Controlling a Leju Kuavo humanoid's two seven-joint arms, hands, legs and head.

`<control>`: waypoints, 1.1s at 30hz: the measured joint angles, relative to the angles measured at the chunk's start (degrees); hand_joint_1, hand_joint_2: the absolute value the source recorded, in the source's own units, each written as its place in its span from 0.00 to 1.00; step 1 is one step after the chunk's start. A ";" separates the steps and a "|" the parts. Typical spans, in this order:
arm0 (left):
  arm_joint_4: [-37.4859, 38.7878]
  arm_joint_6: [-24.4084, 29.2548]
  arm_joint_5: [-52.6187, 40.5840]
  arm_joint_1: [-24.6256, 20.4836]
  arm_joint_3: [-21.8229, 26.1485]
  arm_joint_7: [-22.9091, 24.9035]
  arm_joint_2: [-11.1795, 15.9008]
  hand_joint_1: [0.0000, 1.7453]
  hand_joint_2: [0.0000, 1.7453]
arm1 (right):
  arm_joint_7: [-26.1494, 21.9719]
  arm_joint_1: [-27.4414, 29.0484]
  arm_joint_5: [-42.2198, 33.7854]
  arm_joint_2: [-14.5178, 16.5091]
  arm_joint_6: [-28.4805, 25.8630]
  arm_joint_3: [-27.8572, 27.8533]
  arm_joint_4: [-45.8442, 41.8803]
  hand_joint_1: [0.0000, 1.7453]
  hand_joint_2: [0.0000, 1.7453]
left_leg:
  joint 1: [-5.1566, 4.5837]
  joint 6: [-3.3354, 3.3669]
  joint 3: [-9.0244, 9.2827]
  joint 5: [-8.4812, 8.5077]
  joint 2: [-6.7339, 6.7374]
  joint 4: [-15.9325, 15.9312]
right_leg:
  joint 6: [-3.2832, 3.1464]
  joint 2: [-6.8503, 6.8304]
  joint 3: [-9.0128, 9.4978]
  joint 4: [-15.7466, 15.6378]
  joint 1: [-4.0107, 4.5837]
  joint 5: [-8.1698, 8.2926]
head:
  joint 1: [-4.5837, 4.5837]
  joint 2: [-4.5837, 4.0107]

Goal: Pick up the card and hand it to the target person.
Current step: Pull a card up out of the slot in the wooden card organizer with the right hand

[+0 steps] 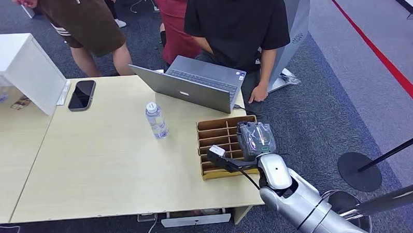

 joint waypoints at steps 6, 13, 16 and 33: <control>0.05 -0.23 0.12 0.00 0.17 -0.32 0.34 0.00 0.00 | -1.98 -0.73 -3.33 0.03 0.54 0.45 -3.13 0.92 1.00 | 0.00 -0.01 0.02 0.01 0.05 -0.01 | -0.02 0.04 -0.01 0.00 0.01 0.02 | 0.00 0.00; 0.06 -0.22 0.27 0.02 0.37 -0.63 0.45 0.00 0.00 | -3.26 -1.40 -6.85 -0.74 0.36 0.18 -6.25 0.91 1.00 | 0.01 -0.01 -0.03 0.01 0.01 0.02 | 0.01 0.01 -0.04 0.02 0.01 0.01 | 0.00 0.00; 0.08 -0.27 0.34 0.02 0.47 -0.88 0.52 0.00 0.00 | -3.80 -2.70 -8.87 -1.50 0.21 -0.10 -8.81 0.91 1.00 | 0.00 0.00 -0.04 0.00 0.02 0.03 | 0.01 0.02 -0.04 0.03 0.00 0.01 | 0.00 0.00; 0.23 -0.73 -1.72 -1.57 -1.51 0.74 -0.08 0.00 0.00 | -3.88 -12.49 -9.87 -0.08 -3.79 -1.58 8.45 0.89 1.00 | 0.01 0.01 0.06 0.06 0.02 -0.04 | 0.00 0.01 0.06 -0.07 0.01 0.07 | 0.00 0.00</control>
